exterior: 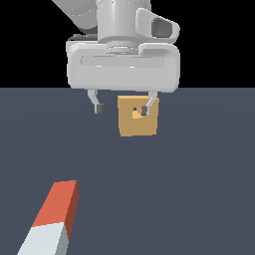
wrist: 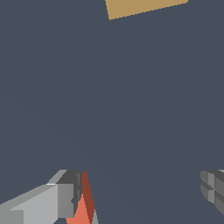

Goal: Insert the peg into the horizontal hole in a box.

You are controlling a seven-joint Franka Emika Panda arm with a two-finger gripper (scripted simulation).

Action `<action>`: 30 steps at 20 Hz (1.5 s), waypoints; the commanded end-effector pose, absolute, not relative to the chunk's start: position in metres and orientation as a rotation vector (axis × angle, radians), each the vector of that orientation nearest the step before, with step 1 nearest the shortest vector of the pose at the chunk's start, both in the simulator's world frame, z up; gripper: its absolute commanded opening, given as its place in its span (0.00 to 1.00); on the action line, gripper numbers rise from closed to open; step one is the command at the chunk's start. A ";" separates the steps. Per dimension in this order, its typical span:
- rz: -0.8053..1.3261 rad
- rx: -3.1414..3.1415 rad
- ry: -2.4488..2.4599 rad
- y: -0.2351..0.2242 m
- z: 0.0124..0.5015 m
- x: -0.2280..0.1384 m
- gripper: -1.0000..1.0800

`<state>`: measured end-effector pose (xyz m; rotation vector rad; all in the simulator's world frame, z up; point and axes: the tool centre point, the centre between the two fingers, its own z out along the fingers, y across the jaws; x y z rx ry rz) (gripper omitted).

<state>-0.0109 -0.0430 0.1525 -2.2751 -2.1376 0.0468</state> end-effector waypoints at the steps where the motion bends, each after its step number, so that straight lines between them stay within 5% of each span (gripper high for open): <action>1: 0.047 -2.275 -2.138 -0.043 0.152 -0.011 0.96; 13: 0.039 -2.236 -2.184 -0.074 0.139 -0.029 0.96; 30: 0.012 -2.082 -2.348 -0.193 0.088 -0.080 0.96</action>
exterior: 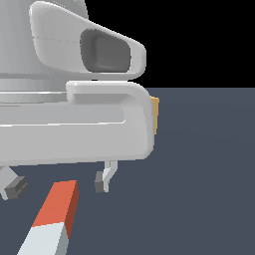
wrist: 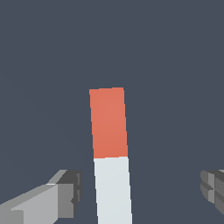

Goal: Insert the peg into the horizontal hole in a box.

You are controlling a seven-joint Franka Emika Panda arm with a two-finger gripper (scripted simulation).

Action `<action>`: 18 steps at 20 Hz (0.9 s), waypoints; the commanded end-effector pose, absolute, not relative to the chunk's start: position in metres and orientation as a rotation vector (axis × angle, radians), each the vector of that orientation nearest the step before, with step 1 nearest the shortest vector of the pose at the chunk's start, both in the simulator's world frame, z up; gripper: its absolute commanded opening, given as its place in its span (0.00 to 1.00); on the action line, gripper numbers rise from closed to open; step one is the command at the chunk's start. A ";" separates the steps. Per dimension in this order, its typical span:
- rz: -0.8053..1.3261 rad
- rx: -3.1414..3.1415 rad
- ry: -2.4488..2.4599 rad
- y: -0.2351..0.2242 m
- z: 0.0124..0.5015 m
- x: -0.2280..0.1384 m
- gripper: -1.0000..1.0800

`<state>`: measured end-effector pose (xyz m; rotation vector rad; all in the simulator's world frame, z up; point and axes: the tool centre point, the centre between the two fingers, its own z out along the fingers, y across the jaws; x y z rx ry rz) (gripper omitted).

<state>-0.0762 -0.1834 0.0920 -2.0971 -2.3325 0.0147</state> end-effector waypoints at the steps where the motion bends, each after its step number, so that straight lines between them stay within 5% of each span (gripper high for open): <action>1: 0.010 -2.075 -2.355 -0.199 0.085 -0.081 0.96; 18: -0.001 -2.022 -2.405 -0.240 0.068 -0.090 0.96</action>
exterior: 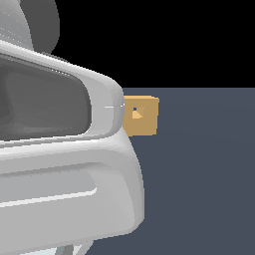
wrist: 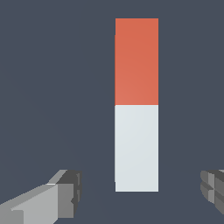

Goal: Insert the peg into the horizontal hole in a box.

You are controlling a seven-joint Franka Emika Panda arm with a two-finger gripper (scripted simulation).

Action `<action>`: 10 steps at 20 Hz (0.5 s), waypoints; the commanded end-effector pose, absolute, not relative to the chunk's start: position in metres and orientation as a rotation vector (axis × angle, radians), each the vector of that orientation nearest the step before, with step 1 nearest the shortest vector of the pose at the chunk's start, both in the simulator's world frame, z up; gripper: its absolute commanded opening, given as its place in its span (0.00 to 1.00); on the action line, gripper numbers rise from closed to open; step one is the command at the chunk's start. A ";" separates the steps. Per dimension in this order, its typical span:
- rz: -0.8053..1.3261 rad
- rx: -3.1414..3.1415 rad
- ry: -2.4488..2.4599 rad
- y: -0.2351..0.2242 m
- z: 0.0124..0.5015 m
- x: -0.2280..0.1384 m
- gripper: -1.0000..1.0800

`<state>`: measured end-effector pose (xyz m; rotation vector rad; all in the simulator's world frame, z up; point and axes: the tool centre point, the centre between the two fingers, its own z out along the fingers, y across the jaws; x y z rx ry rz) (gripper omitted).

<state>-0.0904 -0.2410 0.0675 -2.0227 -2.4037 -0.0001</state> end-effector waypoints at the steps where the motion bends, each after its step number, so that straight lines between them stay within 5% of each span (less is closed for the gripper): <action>1: 0.000 -2.023 -2.404 -0.239 0.068 -0.089 0.96; 10: 0.000 -2.024 -2.403 -0.239 0.057 -0.090 0.96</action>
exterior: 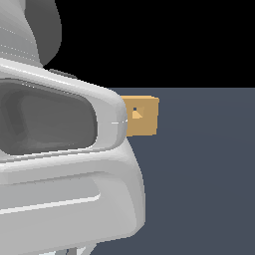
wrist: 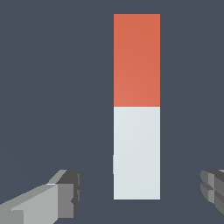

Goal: Insert the peg into the horizontal hole in a box.

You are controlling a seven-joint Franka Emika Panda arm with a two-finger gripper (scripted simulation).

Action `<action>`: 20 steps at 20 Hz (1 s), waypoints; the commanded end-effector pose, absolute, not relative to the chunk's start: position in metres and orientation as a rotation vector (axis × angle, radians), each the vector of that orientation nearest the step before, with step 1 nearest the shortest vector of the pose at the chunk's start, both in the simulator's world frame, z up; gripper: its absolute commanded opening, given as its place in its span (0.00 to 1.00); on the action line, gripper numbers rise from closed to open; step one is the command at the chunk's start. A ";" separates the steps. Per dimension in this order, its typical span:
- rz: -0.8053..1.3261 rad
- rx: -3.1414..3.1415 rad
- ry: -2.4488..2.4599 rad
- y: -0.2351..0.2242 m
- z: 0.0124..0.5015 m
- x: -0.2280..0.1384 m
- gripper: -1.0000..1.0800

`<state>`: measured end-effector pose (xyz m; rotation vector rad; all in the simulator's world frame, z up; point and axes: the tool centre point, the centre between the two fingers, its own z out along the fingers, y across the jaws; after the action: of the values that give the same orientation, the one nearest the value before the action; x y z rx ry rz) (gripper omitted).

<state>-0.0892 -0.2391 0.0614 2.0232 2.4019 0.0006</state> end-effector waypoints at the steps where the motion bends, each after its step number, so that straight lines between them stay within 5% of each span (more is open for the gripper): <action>1: 0.000 2.024 2.403 -0.239 0.052 -0.090 0.96; 12: 0.000 2.024 2.402 -0.238 0.019 -0.089 0.96; 13: 0.000 2.024 2.402 -0.238 0.019 -0.089 0.00; 20: 0.000 2.024 2.402 -0.238 0.019 -0.089 0.00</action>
<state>-0.0892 -0.2380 0.0190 2.0245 2.4023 0.0007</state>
